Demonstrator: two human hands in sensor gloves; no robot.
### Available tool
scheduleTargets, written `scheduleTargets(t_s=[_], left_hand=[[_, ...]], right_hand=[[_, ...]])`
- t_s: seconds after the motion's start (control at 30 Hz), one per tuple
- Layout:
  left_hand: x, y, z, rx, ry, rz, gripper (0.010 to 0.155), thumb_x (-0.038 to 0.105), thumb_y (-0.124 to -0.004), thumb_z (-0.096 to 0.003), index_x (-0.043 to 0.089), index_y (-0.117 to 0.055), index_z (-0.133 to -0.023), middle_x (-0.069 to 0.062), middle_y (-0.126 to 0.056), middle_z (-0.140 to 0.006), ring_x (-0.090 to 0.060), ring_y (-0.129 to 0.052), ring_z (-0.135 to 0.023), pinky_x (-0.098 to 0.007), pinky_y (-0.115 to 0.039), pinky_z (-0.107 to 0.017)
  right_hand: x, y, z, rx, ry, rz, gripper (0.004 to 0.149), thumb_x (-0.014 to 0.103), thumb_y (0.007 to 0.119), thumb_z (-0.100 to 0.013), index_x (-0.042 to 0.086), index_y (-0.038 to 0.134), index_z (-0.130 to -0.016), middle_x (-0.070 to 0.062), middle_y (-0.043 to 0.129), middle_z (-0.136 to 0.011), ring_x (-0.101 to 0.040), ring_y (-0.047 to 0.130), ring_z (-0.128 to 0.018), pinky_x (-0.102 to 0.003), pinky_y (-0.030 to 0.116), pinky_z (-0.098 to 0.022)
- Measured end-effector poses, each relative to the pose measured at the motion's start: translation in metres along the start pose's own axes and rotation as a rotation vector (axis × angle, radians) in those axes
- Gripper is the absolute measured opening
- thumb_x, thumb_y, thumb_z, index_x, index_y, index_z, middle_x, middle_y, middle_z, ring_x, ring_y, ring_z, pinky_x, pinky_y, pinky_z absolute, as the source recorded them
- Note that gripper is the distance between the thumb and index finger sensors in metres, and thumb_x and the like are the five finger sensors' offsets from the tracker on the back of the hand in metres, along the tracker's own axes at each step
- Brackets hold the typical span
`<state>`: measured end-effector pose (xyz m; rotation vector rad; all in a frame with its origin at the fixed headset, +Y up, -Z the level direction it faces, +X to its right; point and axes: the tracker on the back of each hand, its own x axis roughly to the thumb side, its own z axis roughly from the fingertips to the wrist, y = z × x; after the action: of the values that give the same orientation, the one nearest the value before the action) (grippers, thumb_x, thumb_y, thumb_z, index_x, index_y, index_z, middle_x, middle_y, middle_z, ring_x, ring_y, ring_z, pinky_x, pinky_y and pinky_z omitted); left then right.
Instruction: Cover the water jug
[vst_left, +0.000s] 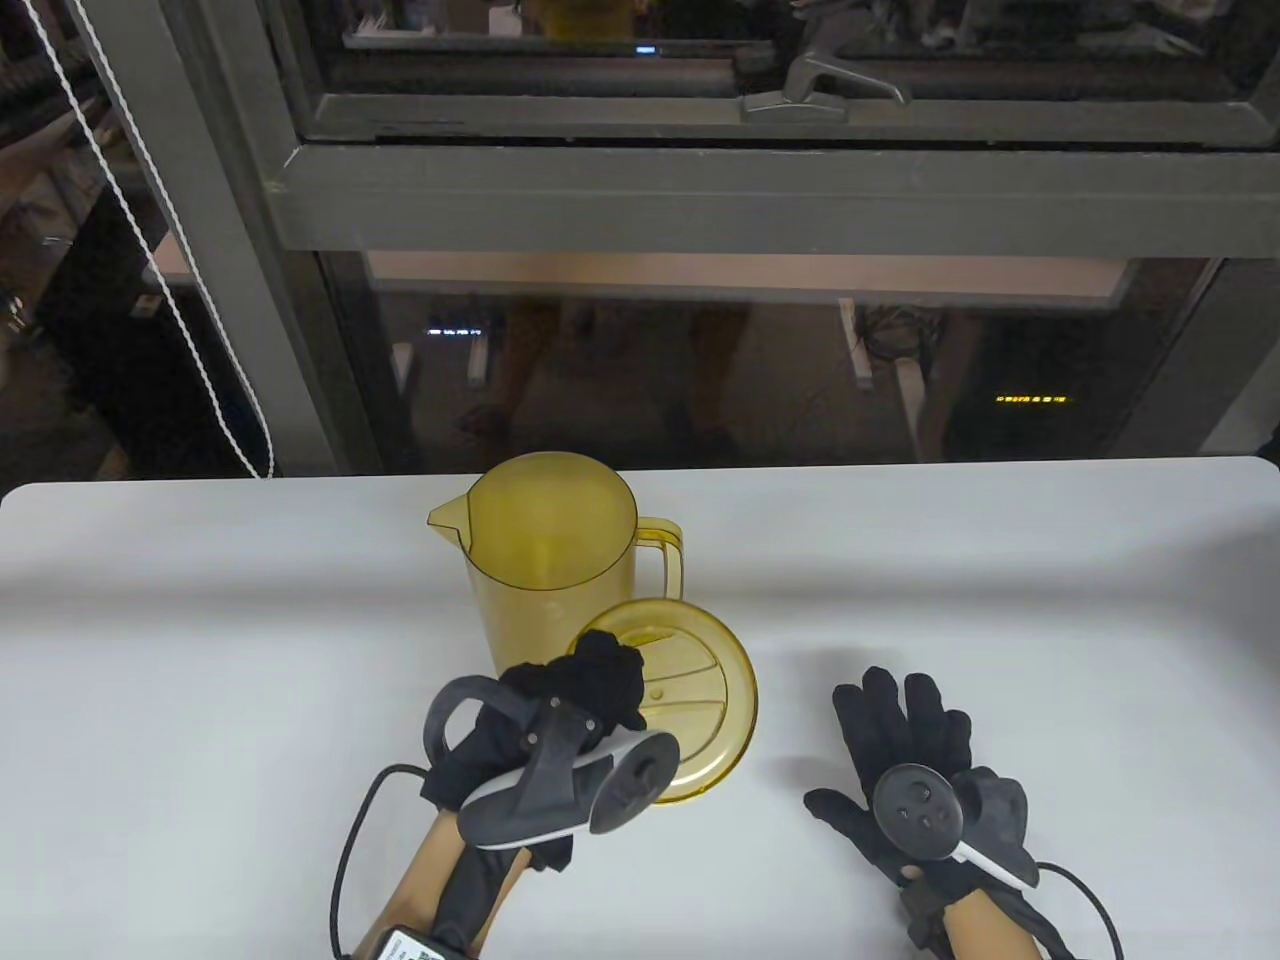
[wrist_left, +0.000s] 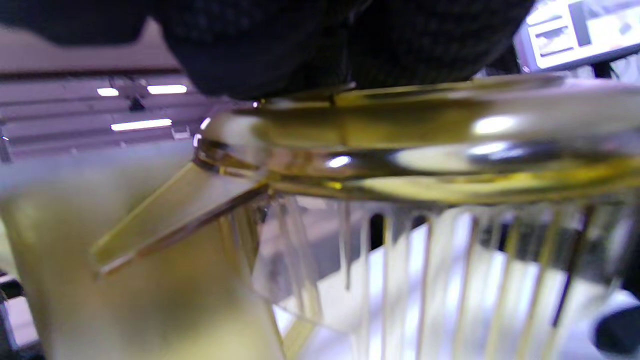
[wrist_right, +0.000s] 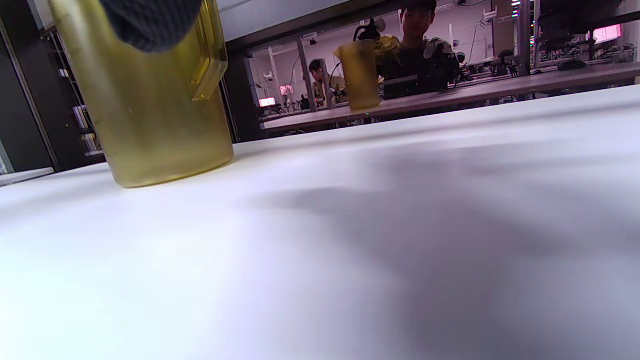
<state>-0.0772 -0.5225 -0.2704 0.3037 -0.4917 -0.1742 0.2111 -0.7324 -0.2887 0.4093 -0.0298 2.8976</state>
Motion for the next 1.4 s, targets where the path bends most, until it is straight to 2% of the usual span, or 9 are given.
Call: scheduleTargets(t_s=[0.17,0.3,0.5,0.63,0.77,1.07,1.23,1.4], left_hand=[[-0.042,0.041,-0.03,0.014,0.081,-0.028,0.058,0.041,-0.085,-0.0411,0.008,-0.076,-0.088,-0.019,-0.084,-0.087,-0.01,-0.093,-0.029,-0.037,-0.085,-0.018],[-0.07,0.052,-0.058,-0.019,0.139,-0.025,0.058,0.04,-0.085,-0.0414,0.008,-0.076,-0.089,-0.019,-0.083,-0.088,-0.01,-0.093,-0.031,-0.038,-0.084,-0.019],[-0.105,0.036,-0.099,-0.179,0.182,0.008,0.058,0.04,-0.086,-0.0415,0.009,-0.076,-0.089,-0.018,-0.083,-0.089,-0.011,-0.093,-0.032,-0.038,-0.084,-0.02],[-0.121,0.024,-0.113,-0.26,0.191,0.015,0.058,0.04,-0.086,-0.0415,0.009,-0.076,-0.089,-0.018,-0.082,-0.089,-0.01,-0.093,-0.032,-0.038,-0.084,-0.021],[-0.131,0.013,-0.12,-0.319,0.195,0.045,0.058,0.039,-0.086,-0.0415,0.009,-0.076,-0.089,-0.018,-0.083,-0.089,-0.011,-0.093,-0.033,-0.038,-0.084,-0.021],[-0.133,-0.005,-0.127,-0.425,0.184,0.052,0.057,0.039,-0.086,-0.042,0.01,-0.076,-0.09,-0.018,-0.082,-0.09,-0.01,-0.093,-0.034,-0.037,-0.084,-0.023],[-0.138,-0.008,-0.13,-0.445,0.187,0.079,0.057,0.039,-0.086,-0.0423,0.01,-0.076,-0.09,-0.018,-0.082,-0.09,-0.01,-0.094,-0.035,-0.037,-0.084,-0.023],[-0.139,0.005,-0.133,-0.427,0.178,0.073,0.057,0.039,-0.086,-0.0423,0.01,-0.076,-0.09,-0.018,-0.082,-0.09,-0.01,-0.093,-0.035,-0.038,-0.084,-0.024]], right_hand=[[0.0,0.0,0.0,-0.004,0.0,0.004,0.095,0.063,0.068,-0.046,0.027,0.002,-0.104,-0.015,0.008,-0.117,-0.056,0.007,-0.104,-0.076,0.018,-0.07],[-0.002,0.001,0.001,0.007,0.01,0.013,0.095,0.063,0.068,-0.046,0.026,0.002,-0.104,-0.015,0.008,-0.117,-0.056,0.007,-0.104,-0.076,0.018,-0.07],[-0.01,0.004,0.001,0.026,0.041,0.02,0.096,0.063,0.068,-0.046,0.027,0.002,-0.104,-0.015,0.008,-0.117,-0.056,0.007,-0.104,-0.076,0.018,-0.07],[-0.013,0.003,0.001,0.021,0.053,0.018,0.096,0.063,0.068,-0.046,0.027,0.002,-0.104,-0.015,0.008,-0.117,-0.056,0.007,-0.105,-0.076,0.018,-0.07],[-0.016,0.003,0.001,0.024,0.062,0.011,0.096,0.063,0.068,-0.046,0.027,0.002,-0.104,-0.015,0.008,-0.117,-0.056,0.008,-0.105,-0.076,0.019,-0.07],[-0.018,0.005,0.001,0.043,0.074,0.003,0.095,0.063,0.068,-0.046,0.027,0.002,-0.104,-0.015,0.008,-0.117,-0.056,0.008,-0.105,-0.076,0.019,-0.071],[-0.019,0.005,0.001,0.05,0.081,0.001,0.096,0.063,0.068,-0.046,0.027,0.001,-0.104,-0.015,0.008,-0.117,-0.056,0.008,-0.105,-0.076,0.019,-0.071],[-0.02,0.004,0.001,0.053,0.087,-0.005,0.096,0.063,0.068,-0.046,0.027,0.001,-0.104,-0.015,0.009,-0.118,-0.056,0.009,-0.105,-0.077,0.019,-0.071]])
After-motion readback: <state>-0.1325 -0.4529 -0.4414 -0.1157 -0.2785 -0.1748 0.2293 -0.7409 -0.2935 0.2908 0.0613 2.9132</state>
